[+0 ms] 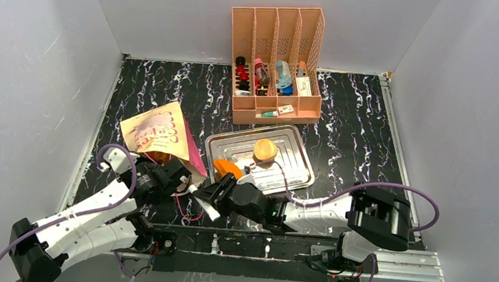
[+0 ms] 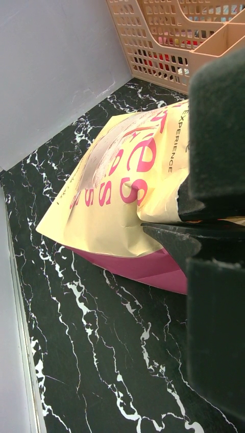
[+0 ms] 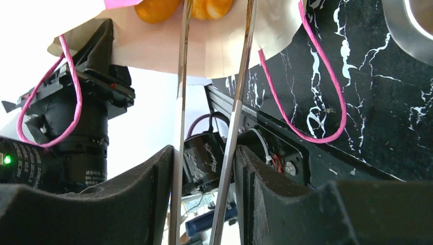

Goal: Take the fake bread out of the paper bag
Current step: Take out the fake bread from the paper bag.

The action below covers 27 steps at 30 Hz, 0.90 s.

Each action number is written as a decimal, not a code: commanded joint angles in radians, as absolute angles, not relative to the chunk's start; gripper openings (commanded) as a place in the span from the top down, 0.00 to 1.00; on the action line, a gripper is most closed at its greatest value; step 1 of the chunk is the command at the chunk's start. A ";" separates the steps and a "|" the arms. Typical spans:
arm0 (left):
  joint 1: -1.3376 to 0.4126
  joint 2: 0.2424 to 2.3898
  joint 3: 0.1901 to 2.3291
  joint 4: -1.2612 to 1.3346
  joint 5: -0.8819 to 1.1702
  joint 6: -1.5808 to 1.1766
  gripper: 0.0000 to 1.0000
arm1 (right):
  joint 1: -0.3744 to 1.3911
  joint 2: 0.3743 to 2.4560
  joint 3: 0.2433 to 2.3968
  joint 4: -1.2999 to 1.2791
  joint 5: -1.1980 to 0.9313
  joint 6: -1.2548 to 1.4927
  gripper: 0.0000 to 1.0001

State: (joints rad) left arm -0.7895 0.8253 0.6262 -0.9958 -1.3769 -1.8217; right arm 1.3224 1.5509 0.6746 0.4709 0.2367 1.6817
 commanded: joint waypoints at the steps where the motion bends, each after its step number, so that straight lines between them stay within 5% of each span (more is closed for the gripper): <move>1: -0.793 0.805 0.649 -1.005 -1.380 -1.820 1.00 | 1.328 1.569 0.743 0.507 0.306 1.743 0.58; 5: -0.792 0.801 0.649 -1.000 -1.381 -1.814 1.00 | 1.328 1.588 0.779 0.468 0.330 1.698 0.60; 6: -0.793 0.801 0.650 -0.999 -1.381 -1.812 1.00 | 1.328 1.592 0.787 0.463 0.333 1.685 0.69; 8: -0.793 0.799 0.650 -0.992 -1.379 -1.806 1.00 | 1.328 1.605 0.805 0.446 0.343 1.665 0.70; 27: -0.793 0.794 0.644 -0.982 -1.388 -1.788 1.00 | 1.352 1.608 0.808 0.362 0.342 1.591 0.60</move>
State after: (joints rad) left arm -0.7895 0.8089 0.6262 -0.9726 -1.3716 -1.7874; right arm 1.3346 1.6760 0.8165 0.3538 0.3214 1.5974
